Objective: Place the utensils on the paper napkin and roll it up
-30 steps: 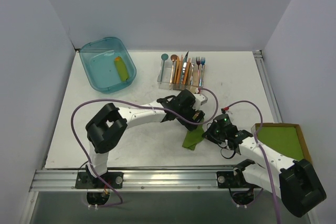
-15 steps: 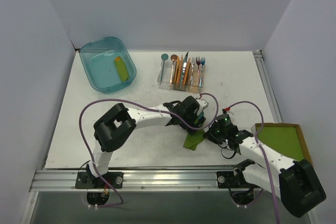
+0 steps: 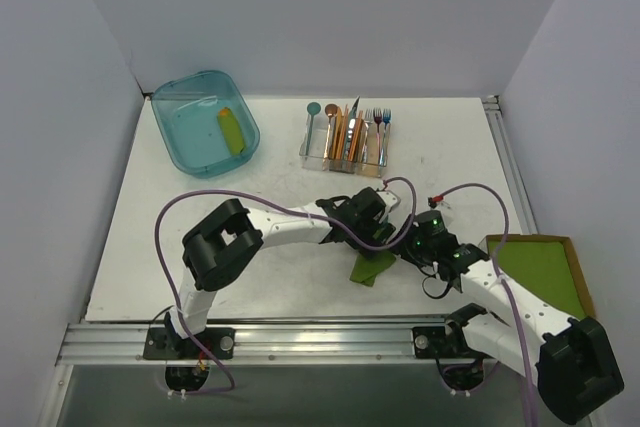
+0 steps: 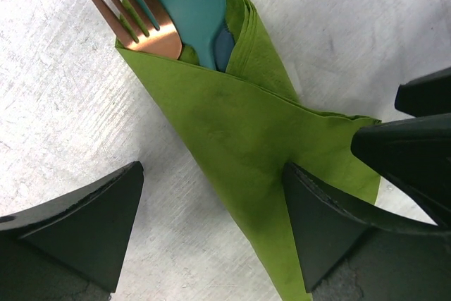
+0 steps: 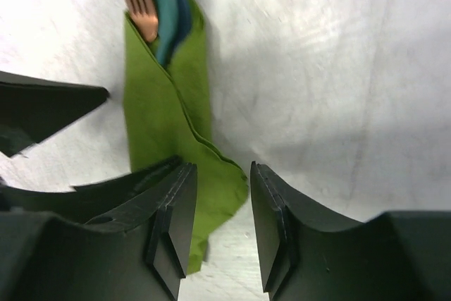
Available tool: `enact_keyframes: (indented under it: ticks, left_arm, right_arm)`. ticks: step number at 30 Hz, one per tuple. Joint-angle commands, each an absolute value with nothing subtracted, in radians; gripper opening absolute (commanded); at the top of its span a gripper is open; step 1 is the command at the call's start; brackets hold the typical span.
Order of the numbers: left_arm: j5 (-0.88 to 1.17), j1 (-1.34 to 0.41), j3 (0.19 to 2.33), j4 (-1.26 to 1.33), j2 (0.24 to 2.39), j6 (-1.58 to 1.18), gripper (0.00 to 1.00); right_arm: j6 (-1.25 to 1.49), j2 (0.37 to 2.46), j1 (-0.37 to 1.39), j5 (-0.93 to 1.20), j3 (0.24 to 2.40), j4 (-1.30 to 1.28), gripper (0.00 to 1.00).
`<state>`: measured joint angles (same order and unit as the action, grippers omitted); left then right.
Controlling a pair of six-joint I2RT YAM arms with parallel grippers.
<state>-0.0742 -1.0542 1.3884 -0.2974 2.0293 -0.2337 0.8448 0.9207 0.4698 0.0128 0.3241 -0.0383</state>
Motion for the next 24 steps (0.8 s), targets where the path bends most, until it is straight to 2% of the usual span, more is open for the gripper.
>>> enact_keyframes:
  ticks: [1,13,20,24]
  left_arm:
    - [-0.071,-1.08,1.376,-0.307,2.057,-0.232,0.89]
    - [-0.04,-1.075,1.289,-0.207,2.02,-0.268,0.89]
    - [-0.011,-1.072,1.255,-0.167,2.017,-0.287,0.88]
    - [0.043,-1.058,1.218,-0.111,2.01,-0.316,0.86]
  right_arm:
    - [0.769,0.954,0.468,-0.048,0.416,-0.008,0.37]
    - [0.65,1.123,0.46,0.028,0.459,0.14,0.46]
    - [0.643,1.155,0.457,0.06,0.448,0.204,0.46]
    - [0.65,1.151,0.453,0.066,0.43,0.224,0.42]
